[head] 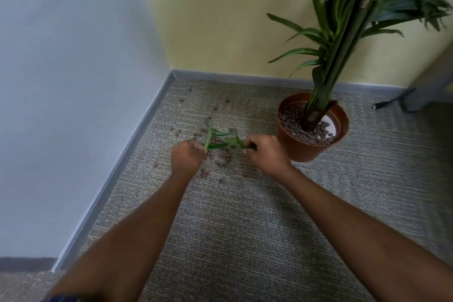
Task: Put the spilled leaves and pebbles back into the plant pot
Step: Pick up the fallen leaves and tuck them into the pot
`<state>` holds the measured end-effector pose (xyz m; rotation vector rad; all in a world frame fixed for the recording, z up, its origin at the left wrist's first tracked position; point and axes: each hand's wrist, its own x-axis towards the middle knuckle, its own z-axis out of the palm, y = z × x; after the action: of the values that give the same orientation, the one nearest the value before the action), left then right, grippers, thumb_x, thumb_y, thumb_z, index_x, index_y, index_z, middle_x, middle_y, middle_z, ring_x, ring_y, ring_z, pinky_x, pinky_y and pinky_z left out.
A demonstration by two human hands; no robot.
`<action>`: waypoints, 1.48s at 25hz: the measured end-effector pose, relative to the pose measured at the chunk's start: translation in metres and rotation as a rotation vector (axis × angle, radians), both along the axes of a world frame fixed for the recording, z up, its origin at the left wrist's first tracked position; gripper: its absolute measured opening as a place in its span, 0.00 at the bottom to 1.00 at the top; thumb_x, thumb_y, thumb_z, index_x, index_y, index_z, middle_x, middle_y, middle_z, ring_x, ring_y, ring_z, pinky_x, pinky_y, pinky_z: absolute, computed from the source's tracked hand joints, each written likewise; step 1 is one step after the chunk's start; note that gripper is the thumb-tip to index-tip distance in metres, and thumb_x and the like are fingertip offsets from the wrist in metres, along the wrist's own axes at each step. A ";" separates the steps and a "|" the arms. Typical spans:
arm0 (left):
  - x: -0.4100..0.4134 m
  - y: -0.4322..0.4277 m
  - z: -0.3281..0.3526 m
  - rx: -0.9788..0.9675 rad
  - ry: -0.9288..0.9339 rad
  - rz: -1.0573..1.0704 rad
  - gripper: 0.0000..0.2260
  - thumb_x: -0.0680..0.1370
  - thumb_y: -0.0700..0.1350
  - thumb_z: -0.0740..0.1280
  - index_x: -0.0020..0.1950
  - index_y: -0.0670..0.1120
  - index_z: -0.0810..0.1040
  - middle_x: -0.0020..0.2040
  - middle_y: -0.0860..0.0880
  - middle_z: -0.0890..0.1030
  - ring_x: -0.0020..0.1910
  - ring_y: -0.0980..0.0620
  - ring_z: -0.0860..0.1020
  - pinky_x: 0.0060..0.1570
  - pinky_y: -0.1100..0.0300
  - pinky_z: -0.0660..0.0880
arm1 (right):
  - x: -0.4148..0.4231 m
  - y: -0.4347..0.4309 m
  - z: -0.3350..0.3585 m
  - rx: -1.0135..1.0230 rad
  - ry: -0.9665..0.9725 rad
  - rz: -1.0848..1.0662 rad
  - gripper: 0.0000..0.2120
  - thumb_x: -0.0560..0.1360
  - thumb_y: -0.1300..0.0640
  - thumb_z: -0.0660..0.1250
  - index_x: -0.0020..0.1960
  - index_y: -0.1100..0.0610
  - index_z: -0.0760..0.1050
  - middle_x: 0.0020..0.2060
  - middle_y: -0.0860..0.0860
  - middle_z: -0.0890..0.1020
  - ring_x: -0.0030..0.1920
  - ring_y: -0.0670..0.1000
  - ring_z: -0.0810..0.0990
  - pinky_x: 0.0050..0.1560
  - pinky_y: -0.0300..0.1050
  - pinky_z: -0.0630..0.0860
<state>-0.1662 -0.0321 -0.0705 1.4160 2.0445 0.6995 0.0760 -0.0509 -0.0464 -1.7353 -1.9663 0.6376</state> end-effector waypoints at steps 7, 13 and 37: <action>0.119 0.011 0.054 -0.062 -0.550 -0.117 0.04 0.77 0.40 0.79 0.46 0.43 0.86 0.39 0.43 0.86 0.35 0.50 0.81 0.38 0.58 0.80 | 0.033 -0.004 0.031 0.045 0.272 -0.293 0.06 0.78 0.57 0.76 0.47 0.48 0.80 0.38 0.42 0.82 0.36 0.42 0.79 0.39 0.45 0.76; 0.187 0.015 0.084 -0.156 -0.701 -0.126 0.07 0.79 0.37 0.77 0.54 0.37 0.84 0.41 0.42 0.83 0.34 0.53 0.80 0.36 0.60 0.82 | 0.083 -0.009 0.067 0.080 0.164 -0.406 0.09 0.77 0.58 0.76 0.47 0.45 0.79 0.44 0.46 0.85 0.48 0.52 0.84 0.48 0.48 0.81; 0.209 0.030 0.084 -0.090 -0.579 -0.056 0.07 0.82 0.36 0.70 0.58 0.40 0.84 0.50 0.39 0.88 0.41 0.46 0.85 0.46 0.53 0.85 | 0.157 -0.006 0.081 0.175 -0.439 -0.291 0.15 0.76 0.67 0.73 0.54 0.49 0.89 0.49 0.52 0.90 0.51 0.59 0.88 0.57 0.51 0.82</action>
<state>0.0426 -0.0016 0.0134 1.0565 1.5555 0.8620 0.2326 -0.0572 0.0346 -2.1219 -1.9051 -0.0215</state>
